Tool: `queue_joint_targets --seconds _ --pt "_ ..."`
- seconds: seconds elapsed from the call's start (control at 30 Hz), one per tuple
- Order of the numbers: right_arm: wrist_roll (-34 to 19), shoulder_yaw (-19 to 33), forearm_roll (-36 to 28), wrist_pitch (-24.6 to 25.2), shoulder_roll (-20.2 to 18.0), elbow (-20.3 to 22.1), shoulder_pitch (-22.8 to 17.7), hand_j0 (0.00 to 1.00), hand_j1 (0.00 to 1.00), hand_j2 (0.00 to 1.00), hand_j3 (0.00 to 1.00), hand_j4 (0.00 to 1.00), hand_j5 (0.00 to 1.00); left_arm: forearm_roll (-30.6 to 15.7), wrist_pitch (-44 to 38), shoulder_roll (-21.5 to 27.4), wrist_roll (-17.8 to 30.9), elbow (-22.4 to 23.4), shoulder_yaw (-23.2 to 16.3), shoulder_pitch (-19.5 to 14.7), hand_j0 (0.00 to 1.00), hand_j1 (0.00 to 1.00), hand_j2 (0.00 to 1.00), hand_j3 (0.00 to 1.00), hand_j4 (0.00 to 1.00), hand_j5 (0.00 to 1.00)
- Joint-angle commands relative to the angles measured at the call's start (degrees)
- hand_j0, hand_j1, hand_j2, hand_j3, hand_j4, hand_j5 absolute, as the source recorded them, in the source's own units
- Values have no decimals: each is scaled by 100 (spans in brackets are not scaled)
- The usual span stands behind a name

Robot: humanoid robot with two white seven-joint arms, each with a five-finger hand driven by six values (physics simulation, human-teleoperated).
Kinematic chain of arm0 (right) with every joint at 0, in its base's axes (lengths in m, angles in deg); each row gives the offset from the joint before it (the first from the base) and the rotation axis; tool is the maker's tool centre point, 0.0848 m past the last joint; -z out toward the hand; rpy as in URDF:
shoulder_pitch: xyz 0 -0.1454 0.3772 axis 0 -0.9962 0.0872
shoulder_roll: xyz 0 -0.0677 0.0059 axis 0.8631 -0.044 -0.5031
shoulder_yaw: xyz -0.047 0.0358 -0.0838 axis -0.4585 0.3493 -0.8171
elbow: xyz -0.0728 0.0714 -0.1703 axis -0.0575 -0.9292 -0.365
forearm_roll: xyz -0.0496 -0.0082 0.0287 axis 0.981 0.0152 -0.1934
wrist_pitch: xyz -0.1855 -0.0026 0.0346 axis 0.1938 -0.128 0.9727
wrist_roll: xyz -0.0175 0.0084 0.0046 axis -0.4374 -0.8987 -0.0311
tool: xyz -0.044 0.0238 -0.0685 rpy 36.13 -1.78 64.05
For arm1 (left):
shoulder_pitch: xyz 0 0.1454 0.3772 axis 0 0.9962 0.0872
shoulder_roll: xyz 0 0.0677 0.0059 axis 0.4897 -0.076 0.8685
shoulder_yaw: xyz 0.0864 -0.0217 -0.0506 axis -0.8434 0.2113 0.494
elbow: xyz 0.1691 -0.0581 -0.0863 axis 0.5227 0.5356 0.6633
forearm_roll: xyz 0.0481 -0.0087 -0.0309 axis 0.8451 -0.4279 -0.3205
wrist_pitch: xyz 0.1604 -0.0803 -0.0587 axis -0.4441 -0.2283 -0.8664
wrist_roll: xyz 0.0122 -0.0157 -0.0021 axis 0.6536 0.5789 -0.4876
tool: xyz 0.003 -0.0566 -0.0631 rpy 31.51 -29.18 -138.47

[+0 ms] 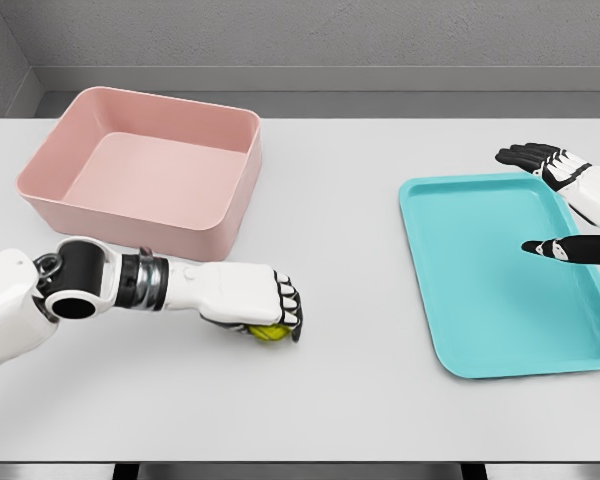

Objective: Put the tennis from the blue tray into the pink basket with both arms

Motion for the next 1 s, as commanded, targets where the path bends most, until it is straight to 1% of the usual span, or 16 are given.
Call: queue_joint_targets --seconds 0.0,0.07,0.27,0.37,0.47,0.63,0.87,0.97 --pt "3 1 -44 17 -4 3 0 100 100 100 100 100 100 -51 -13 2 -5 -18 12 0 63 63 63 63 63 63" --pt "3 1 -44 17 -4 -5 0 100 100 100 100 100 100 -130 -13 2 -5 -18 21 -114 63 63 63 63 63 63" --pt "3 1 -44 17 -4 -5 0 100 100 100 100 100 100 -227 -13 2 -5 -1 56 -299 63 63 63 63 63 63" --pt "3 9 -44 17 -4 -5 0 100 100 100 100 100 100 -244 -13 2 -5 8 74 -316 63 63 63 63 63 63" --pt "3 9 -44 17 -4 -5 0 100 100 100 100 100 100 -244 -13 11 -5 17 179 -325 63 63 63 63 63 63" --pt "3 1 -44 17 -4 -5 0 100 100 100 100 100 100 -253 -13 64 -6 26 267 -510 63 63 63 63 63 63" --pt "3 9 -44 17 -4 -5 0 100 100 100 100 100 100 -332 -13 81 -5 254 417 -598 64 64 64 64 64 64" --pt "3 9 -44 17 -4 -5 0 100 100 100 100 100 100 -403 -13 81 -5 263 425 -686 64 64 64 64 64 64"
